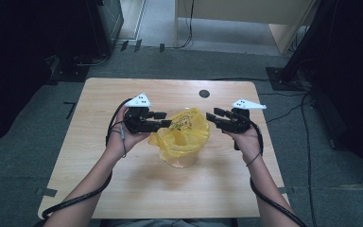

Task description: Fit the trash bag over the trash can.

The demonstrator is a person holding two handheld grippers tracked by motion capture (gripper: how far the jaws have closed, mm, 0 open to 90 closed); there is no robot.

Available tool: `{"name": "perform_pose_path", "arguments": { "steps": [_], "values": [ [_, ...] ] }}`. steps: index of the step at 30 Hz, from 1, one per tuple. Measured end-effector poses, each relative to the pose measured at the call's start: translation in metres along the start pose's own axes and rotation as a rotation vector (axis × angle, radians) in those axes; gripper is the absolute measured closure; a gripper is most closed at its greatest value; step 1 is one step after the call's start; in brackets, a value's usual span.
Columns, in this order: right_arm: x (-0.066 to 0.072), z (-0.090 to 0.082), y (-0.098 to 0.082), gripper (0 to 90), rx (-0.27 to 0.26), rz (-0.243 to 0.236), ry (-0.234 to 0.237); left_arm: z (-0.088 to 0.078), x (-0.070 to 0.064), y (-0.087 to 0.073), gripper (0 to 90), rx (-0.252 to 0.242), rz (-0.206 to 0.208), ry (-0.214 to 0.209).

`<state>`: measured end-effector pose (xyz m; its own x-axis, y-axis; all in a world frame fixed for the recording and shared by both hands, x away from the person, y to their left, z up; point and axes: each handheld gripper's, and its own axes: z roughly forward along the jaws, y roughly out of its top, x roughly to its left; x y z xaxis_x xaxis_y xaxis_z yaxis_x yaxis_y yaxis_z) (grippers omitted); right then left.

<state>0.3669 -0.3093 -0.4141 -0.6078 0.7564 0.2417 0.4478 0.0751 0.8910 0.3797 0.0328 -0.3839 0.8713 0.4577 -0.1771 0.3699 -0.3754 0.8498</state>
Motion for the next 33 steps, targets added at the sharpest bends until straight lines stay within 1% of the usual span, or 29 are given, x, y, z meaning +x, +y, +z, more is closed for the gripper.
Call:
{"name": "perform_pose_path", "arguments": {
  "steps": [2, 3, 4, 5, 6, 8, 10, 11, 12, 13, 16, 19, 21, 22, 23, 25, 29, 31, 33],
  "values": [
    [0.004, 0.001, 0.007, 51.3, -0.012, -0.028, 0.01, 0.003, 0.001, 0.001, 68.0, 0.011, 0.001, 0.01],
    [0.006, 0.001, 0.009, 51.1, -0.013, -0.035, 0.015, 0.004, 0.001, 0.001, 71.2, 0.027, 0.007, 0.02],
    [0.008, 0.002, 0.012, 51.0, -0.021, -0.056, 0.02, 0.005, 0.002, 0.002, 76.4, 0.037, 0.01, 0.028],
    [0.01, 0.003, 0.015, 50.7, -0.025, -0.065, 0.024, 0.006, 0.003, 0.002, 81.1, 0.045, 0.005, 0.032],
    [0.013, 0.004, 0.016, 50.5, -0.027, -0.073, 0.03, 0.007, 0.004, 0.002, 86.1, 0.048, -0.005, 0.027],
    [0.017, 0.004, 0.019, 49.2, -0.037, -0.086, 0.042, 0.006, 0.008, 0.002, 89.6, 0.035, -0.028, 0.016],
    [0.023, 0.006, 0.019, 47.3, -0.033, -0.104, 0.06, 0.004, 0.009, 0.003, 90.0, 0.012, -0.045, 0.014],
    [0.026, 0.006, 0.019, 46.6, -0.029, -0.121, 0.07, 0.002, 0.011, 0.004, 90.0, 0.0, -0.048, 0.011],
    [0.028, 0.008, 0.019, 46.2, -0.021, -0.138, 0.08, 0.0, 0.012, 0.005, 90.0, -0.01, -0.06, 0.007],
    [0.03, 0.009, 0.019, 46.0, -0.008, -0.151, 0.082, -0.001, 0.013, 0.005, 90.0, -0.014, -0.061, 0.013],
    [0.033, 0.014, 0.017, 45.7, 0.03, -0.178, 0.082, -0.003, 0.017, 0.004, 89.9, -0.024, -0.072, 0.033],
    [0.035, 0.018, 0.014, 45.7, 0.065, -0.205, 0.076, -0.005, 0.022, 0.003, 89.9, -0.044, -0.095, 0.034],
    [0.037, 0.021, 0.012, 46.0, 0.093, -0.232, 0.07, -0.006, 0.023, 0.002, 89.9, -0.052, -0.099, 0.046],
    [0.038, 0.023, 0.01, 46.2, 0.109, -0.239, 0.071, -0.007, 0.024, 0.001, 90.0, -0.055, -0.1, 0.06],
    [0.039, 0.024, 0.009, 46.2, 0.121, -0.254, 0.072, -0.007, 0.025, 0.001, 90.0, -0.058, -0.111, 0.06],
    [0.04, 0.026, 0.006, 46.8, 0.139, -0.266, 0.074, -0.007, 0.028, 0.0, 90.0, -0.065, -0.123, 0.068],
    [0.041, 0.028, 0.002, 46.7, 0.157, -0.272, 0.075, -0.005, 0.033, -0.001, 89.9, -0.075, -0.139, 0.091],
    [0.042, 0.029, 0.002, 46.4, 0.153, -0.268, 0.081, -0.002, 0.035, -0.001, 89.9, -0.081, -0.152, 0.096],
    [0.043, 0.029, 0.002, 45.6, 0.156, -0.268, 0.081, 0.0, 0.036, -0.001, 89.9, -0.088, -0.153, 0.103]
  ]
}}
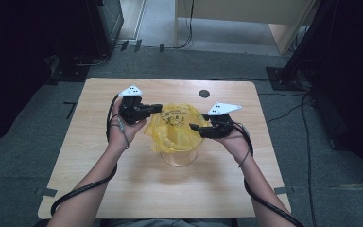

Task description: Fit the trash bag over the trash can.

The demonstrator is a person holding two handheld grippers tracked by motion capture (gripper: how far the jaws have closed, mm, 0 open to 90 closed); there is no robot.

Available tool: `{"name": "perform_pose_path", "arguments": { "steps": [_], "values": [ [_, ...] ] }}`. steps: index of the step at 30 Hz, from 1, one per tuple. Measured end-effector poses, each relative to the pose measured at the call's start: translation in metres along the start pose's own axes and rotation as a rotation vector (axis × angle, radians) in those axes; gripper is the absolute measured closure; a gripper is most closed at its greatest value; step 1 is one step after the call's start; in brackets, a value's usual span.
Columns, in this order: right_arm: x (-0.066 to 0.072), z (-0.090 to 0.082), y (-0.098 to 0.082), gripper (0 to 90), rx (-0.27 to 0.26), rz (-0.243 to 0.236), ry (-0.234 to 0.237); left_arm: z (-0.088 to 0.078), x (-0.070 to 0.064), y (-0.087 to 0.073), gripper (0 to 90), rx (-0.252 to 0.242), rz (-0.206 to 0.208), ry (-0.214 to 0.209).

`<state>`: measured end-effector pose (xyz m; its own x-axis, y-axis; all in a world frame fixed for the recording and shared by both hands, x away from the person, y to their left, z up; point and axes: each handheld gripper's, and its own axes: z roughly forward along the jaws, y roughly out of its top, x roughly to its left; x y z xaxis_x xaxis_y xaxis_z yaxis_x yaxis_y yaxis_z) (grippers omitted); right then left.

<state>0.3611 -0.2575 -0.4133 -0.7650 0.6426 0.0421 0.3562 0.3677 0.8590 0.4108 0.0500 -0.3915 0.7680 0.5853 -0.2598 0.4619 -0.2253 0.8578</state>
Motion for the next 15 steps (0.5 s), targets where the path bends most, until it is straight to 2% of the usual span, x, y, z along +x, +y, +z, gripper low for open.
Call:
{"name": "perform_pose_path", "arguments": {
  "steps": [4, 9, 14, 15],
  "values": [
    [-0.001, 0.0, 0.0, 45.6, -0.003, 0.009, 0.007, 0.004, 0.002, 0.0, 89.9, -0.002, 0.004, 0.014],
    [0.0, -0.001, -0.001, 45.6, -0.018, 0.048, 0.011, 0.006, 0.005, -0.001, 90.0, -0.025, 0.002, 0.041],
    [0.004, -0.003, -0.003, 45.7, -0.02, 0.085, 0.023, 0.012, 0.01, -0.007, 89.9, 0.0, -0.031, 0.015],
    [0.005, -0.003, -0.003, 45.7, -0.02, 0.09, 0.025, 0.012, 0.01, -0.008, 89.9, 0.002, -0.019, 0.01]
  ]
}}
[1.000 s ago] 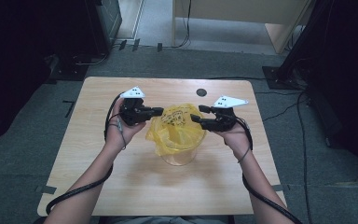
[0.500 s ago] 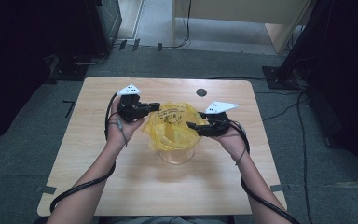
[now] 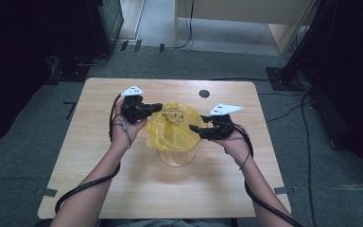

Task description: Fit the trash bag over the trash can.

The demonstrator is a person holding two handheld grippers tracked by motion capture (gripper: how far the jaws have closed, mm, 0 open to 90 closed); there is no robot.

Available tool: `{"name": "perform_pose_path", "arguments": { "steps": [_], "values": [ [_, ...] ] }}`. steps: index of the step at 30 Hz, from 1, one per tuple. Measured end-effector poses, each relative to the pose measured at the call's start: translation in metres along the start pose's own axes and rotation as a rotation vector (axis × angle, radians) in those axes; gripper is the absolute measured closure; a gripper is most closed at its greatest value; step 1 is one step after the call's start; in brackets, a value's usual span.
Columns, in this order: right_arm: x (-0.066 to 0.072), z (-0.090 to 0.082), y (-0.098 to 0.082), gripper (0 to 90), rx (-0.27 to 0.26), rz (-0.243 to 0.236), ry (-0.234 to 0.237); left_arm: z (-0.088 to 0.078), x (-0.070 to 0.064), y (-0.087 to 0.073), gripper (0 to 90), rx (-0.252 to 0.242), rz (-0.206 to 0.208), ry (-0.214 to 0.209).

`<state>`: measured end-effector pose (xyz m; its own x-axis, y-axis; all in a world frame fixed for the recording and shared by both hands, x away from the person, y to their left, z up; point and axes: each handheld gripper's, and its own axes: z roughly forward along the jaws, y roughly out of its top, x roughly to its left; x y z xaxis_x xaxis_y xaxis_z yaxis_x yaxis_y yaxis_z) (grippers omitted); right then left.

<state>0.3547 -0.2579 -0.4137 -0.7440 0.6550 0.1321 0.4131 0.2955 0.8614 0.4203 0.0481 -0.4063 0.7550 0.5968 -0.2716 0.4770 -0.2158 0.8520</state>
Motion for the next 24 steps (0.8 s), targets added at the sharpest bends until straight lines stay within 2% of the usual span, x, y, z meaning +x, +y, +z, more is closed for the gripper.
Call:
{"name": "perform_pose_path", "arguments": {
  "steps": [5, 7, 8, 9, 10, 12, 14, 16, 20, 24],
  "values": [
    [0.002, -0.001, -0.002, 44.7, -0.002, 0.011, 0.008, 0.002, 0.001, -0.004, 89.8, 0.013, 0.004, -0.015],
    [0.001, -0.001, -0.002, 42.9, 0.006, 0.036, 0.026, 0.002, 0.001, -0.004, 89.3, 0.022, 0.003, -0.021],
    [0.001, -0.001, -0.002, 42.3, 0.01, 0.036, 0.029, 0.002, 0.001, -0.004, 89.2, 0.028, 0.016, -0.018],
    [0.001, -0.001, -0.001, 41.9, 0.016, 0.027, 0.029, 0.003, 0.0, -0.004, 88.8, 0.033, 0.026, -0.009],
    [0.001, -0.001, 0.0, 41.5, 0.014, -0.007, 0.026, 0.002, 0.0, -0.004, 87.6, 0.035, 0.027, -0.006],
    [0.001, -0.002, 0.003, 41.0, -0.016, -0.025, 0.018, 0.002, 0.002, -0.004, 82.5, 0.037, 0.017, -0.001],
    [-0.001, -0.004, 0.006, 42.3, -0.055, -0.009, 0.013, 0.0, 0.005, -0.005, 77.1, 0.032, -0.001, -0.003],
    [-0.005, -0.007, 0.012, 47.8, -0.096, 0.018, 0.007, -0.003, 0.006, -0.005, 72.0, 0.024, 0.018, 0.006],
    [-0.016, -0.01, 0.019, 57.7, -0.116, 0.067, -0.012, -0.01, 0.009, -0.004, 63.8, 0.001, 0.027, 0.006],
    [-0.021, -0.008, 0.022, 60.6, -0.13, 0.103, -0.017, -0.021, 0.011, 0.002, 57.6, -0.024, 0.045, 0.0]
  ]
}}
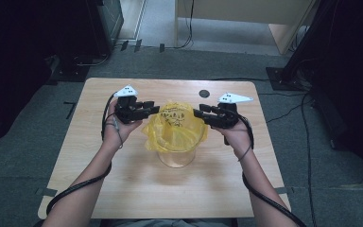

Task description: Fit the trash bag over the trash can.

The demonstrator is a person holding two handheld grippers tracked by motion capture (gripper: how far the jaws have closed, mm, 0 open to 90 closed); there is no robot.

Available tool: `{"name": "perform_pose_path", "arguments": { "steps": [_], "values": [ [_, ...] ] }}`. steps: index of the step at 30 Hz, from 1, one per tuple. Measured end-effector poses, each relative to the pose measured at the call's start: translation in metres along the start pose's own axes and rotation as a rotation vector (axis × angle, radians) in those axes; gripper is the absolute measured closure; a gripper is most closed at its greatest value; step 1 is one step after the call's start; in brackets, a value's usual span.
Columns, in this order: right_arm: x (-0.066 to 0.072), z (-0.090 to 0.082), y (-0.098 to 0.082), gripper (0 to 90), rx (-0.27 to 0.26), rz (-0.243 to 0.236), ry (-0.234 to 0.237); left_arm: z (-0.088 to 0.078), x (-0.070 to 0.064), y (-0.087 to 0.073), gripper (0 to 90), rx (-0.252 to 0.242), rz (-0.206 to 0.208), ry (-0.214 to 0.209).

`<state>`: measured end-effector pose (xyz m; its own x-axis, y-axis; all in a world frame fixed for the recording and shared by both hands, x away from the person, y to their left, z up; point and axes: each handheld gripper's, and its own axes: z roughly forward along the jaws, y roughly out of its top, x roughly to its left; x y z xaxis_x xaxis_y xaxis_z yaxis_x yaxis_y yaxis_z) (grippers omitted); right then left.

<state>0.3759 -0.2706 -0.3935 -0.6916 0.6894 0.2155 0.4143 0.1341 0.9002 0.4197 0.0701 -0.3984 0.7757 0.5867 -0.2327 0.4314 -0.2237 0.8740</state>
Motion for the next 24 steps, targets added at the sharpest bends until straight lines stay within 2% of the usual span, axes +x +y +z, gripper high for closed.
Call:
{"name": "perform_pose_path", "arguments": {
  "steps": [5, 8, 11, 12, 14, 16, 19, 23, 24],
  "values": [
    [0.003, 0.004, 0.005, 58.5, -0.015, 0.003, 0.013, -0.01, -0.004, 0.006, 55.6, -0.021, 0.03, -0.01],
    [0.003, 0.004, 0.008, 54.7, -0.021, -0.008, -0.004, -0.014, -0.008, 0.01, 54.9, -0.03, 0.052, -0.026],
    [0.002, 0.006, 0.013, 61.6, -0.025, 0.001, -0.008, -0.015, -0.013, 0.011, 55.1, -0.03, 0.063, -0.044],
    [0.003, 0.007, 0.014, 68.5, -0.019, 0.001, -0.017, -0.015, -0.014, 0.011, 55.3, -0.026, 0.065, -0.052],
    [0.006, 0.013, 0.016, 74.9, 0.0, -0.003, -0.026, -0.013, -0.017, 0.009, 56.0, -0.012, 0.073, -0.066],
    [0.007, 0.019, 0.016, 75.1, 0.018, -0.006, -0.025, -0.013, -0.02, 0.008, 56.4, 0.003, 0.075, -0.076],
    [0.006, 0.027, 0.016, 76.8, 0.046, -0.006, -0.037, -0.015, -0.024, 0.007, 56.1, 0.0, 0.078, -0.096],
    [0.003, 0.029, 0.016, 78.7, 0.068, 0.029, -0.08, -0.02, -0.033, 0.007, 55.0, 0.013, 0.11, -0.127],
    [0.002, 0.03, 0.015, 78.8, 0.074, 0.025, -0.095, -0.02, -0.035, 0.007, 54.7, 0.012, 0.12, -0.134]
  ]
}}
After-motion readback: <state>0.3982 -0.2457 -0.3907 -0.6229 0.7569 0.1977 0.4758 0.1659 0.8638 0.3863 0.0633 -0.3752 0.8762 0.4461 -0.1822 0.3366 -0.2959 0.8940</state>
